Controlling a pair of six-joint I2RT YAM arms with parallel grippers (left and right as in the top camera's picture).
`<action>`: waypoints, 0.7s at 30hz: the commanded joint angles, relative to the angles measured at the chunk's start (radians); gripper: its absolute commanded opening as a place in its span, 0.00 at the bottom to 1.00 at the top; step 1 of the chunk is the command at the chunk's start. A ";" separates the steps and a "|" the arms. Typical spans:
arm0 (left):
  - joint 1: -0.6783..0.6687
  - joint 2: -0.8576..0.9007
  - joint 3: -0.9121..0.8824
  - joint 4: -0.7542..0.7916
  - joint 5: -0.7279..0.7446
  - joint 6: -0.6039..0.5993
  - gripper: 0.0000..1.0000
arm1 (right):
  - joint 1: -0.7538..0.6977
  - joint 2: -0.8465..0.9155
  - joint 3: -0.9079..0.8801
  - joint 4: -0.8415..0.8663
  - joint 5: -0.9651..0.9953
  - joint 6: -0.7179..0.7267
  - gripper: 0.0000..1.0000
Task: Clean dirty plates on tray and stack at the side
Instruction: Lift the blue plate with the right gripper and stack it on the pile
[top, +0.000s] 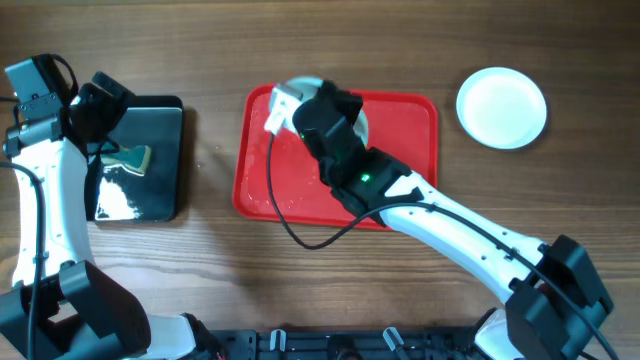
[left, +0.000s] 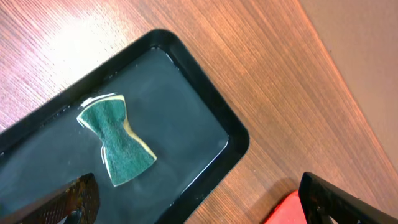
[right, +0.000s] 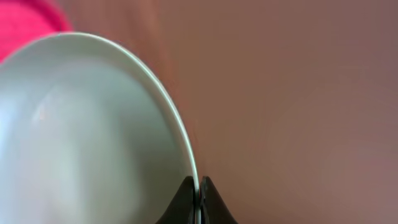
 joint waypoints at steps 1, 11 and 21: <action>0.002 0.007 0.004 -0.001 0.012 0.005 1.00 | -0.011 -0.013 0.005 0.233 0.129 0.204 0.04; 0.002 0.007 0.004 -0.009 0.012 0.005 1.00 | -0.697 -0.080 0.006 -0.200 -0.455 1.225 0.04; 0.002 0.007 0.004 -0.008 0.011 0.005 1.00 | -1.130 0.152 0.004 -0.293 -0.581 1.435 0.24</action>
